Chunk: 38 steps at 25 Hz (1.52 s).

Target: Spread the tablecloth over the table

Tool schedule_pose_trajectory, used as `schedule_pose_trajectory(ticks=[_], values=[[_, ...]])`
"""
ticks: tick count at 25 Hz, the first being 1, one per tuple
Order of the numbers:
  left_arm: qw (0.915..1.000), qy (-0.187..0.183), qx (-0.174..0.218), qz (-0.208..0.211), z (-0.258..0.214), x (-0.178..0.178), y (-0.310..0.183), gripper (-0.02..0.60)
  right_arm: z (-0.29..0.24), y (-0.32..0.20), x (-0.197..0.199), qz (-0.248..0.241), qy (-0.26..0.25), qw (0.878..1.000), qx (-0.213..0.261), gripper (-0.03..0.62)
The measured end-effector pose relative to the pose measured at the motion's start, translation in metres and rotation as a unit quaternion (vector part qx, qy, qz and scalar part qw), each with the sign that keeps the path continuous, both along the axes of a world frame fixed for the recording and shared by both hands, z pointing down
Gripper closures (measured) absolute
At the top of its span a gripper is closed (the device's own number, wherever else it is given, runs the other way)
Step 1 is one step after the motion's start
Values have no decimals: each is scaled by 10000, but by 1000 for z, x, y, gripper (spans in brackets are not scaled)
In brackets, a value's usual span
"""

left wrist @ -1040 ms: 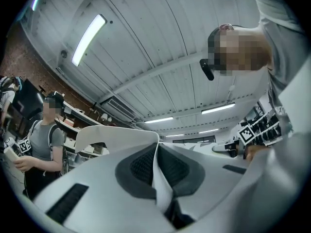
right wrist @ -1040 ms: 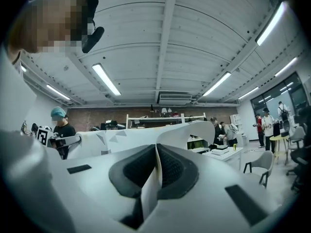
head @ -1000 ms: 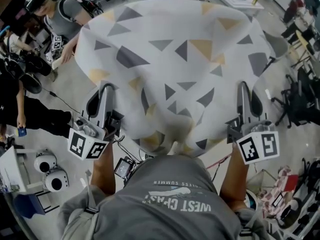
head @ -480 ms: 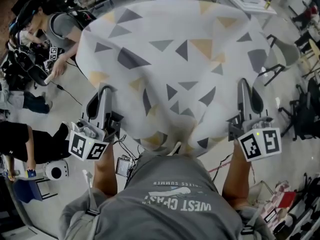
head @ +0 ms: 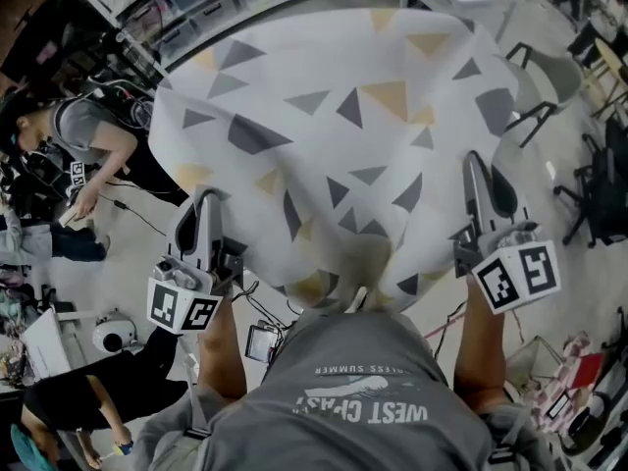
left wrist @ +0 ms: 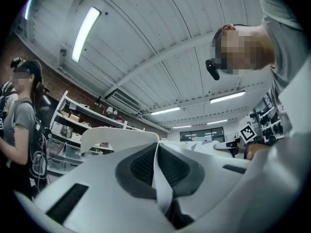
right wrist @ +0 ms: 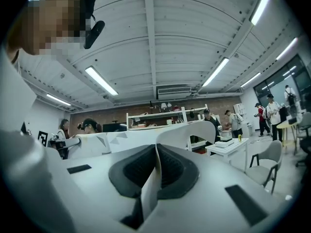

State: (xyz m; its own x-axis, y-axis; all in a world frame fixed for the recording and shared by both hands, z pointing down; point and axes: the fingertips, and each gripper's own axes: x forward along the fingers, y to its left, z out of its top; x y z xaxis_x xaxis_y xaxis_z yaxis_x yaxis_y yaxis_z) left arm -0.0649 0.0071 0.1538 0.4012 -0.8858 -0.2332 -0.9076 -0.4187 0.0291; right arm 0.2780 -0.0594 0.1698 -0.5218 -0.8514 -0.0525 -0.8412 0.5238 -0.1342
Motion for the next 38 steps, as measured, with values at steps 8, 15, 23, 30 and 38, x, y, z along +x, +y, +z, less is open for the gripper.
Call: schedule_pose_trajectory(ticks=[8, 15, 23, 30, 38], values=[[9991, 121, 71, 396, -1, -30, -62, 580, -13, -34, -19, 495, 137, 9986, 98, 582], [9978, 216, 154, 612, -3, -74, -103, 581, -19, -58, -50, 848, 282, 9959, 141, 582], [9966, 282, 257, 735, 4, -99, -120, 580, -20, -63, -62, 1093, 500, 9925, 210, 580], [9976, 286, 160, 614, 12, -103, -127, 580, -10, -72, -56, 1105, 630, 9919, 71, 580], [9991, 178, -193, 322, 35, -114, -149, 581, 21, -105, -54, 987, 570, 9933, -212, 580]])
